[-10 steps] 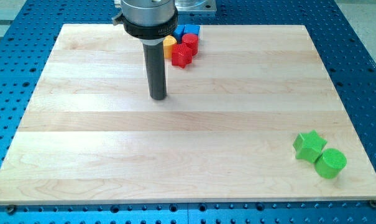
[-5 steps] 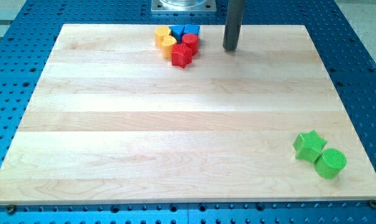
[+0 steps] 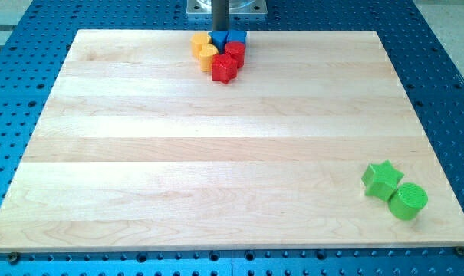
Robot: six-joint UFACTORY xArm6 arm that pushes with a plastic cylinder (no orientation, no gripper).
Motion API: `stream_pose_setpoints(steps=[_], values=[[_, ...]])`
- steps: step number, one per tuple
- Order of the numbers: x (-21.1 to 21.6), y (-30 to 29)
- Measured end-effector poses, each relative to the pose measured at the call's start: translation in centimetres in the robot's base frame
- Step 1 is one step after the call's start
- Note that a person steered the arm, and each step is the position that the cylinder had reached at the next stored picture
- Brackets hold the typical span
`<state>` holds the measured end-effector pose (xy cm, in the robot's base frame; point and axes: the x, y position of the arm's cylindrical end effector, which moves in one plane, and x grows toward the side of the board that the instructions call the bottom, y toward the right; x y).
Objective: Move the yellow hexagon to the top left side of the board
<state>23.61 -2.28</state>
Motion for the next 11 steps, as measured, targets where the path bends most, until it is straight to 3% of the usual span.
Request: stream_pose_setpoints(steps=[1,2,3,6,7,9,10,11], values=[[3.3,0.3],[2.1,-1.9],[1.3,-0.4],[-0.6,-11.5],[0.9,-9.8],[-1.0,-14.7],[2.4,-10.5],[4.7,-12.6]])
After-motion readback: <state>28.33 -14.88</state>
